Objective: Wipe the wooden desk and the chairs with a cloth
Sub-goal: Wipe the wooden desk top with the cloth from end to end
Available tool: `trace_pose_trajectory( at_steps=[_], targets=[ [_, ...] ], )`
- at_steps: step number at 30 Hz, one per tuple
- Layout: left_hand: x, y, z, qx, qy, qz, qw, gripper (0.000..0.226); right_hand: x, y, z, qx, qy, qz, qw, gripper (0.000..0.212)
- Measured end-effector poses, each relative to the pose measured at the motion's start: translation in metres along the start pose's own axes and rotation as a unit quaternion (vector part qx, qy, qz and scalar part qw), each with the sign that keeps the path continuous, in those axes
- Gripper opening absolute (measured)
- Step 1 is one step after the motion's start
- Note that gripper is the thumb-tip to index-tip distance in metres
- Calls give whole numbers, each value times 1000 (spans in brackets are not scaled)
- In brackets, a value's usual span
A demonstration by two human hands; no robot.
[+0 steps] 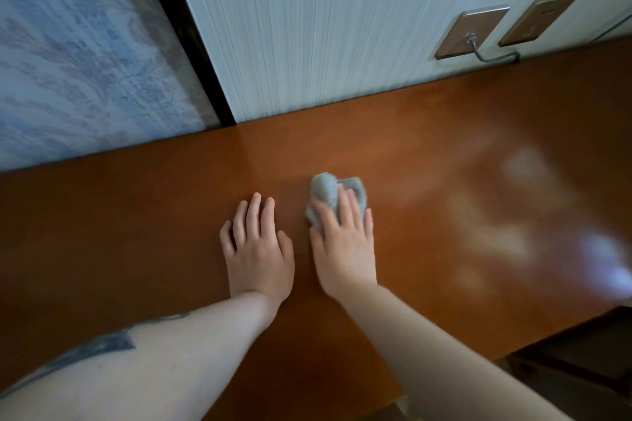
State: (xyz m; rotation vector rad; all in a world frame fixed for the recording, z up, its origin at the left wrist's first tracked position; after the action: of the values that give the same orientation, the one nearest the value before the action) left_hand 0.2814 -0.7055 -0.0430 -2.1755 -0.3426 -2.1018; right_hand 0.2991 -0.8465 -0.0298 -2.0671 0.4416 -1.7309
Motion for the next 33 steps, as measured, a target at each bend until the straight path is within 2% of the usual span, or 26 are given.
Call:
trace_pose_trajectory(
  at_steps=[3,5,8,12,14,17,20,22,23,24,26,28,29,30,33],
  targets=[
    [0,0,1,-1,0,3,1000,52,-6,2,-53,155,-72,-59,983,34],
    [0,-1,1,-1,-10,9,1000,54,6,32,-63,182,-84,-77,977,25],
    [0,0,1,0,-18,12,1000,56,29,64,-29,128,-41,-81,988,18],
    [2,1,1,-4,-14,9,1000,58,26,48,31,59,-16,-112,992,48],
    [2,2,1,-6,-13,7,1000,57,16,32,29,51,-25,-124,991,51],
    [3,1,1,-5,-12,3,1000,55,0,15,-22,181,-96,-141,969,51],
    [1,0,1,-4,-24,11,1000,56,3,36,-58,323,-162,-195,912,55],
    [2,1,1,-5,-22,12,1000,55,9,53,-40,374,-192,-230,878,58],
    [2,2,2,-5,-22,11,1000,55,12,55,-21,367,-187,-231,881,57],
    [2,2,2,-5,-24,9,1000,55,16,53,3,328,-161,-212,906,53],
    [2,2,1,0,-23,8,1000,55,23,45,49,165,-69,-137,974,48],
    [3,2,1,-1,-20,3,1000,55,17,29,60,30,12,-70,997,45],
    [3,3,1,-3,-18,-1,1000,55,10,16,52,22,22,-54,998,45],
    [3,3,1,-7,-16,-3,1000,55,0,3,36,60,5,-60,996,45],
    [2,2,2,-11,-26,5,1000,55,-12,1,-24,246,-109,-128,955,48]
  ],
)
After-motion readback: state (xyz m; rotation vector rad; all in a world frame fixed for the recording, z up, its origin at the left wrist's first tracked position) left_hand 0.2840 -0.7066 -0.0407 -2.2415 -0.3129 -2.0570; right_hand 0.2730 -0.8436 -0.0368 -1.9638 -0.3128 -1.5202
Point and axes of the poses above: each hand's wrist, its own z-axis towards the middle knuckle, its own x-axis out of the back of the hand, y = z × x, the point moved 8 cm from there along z, towards the middle knuckle, and after that the axes turned 8 degrees about z, right-handed, at the moved point
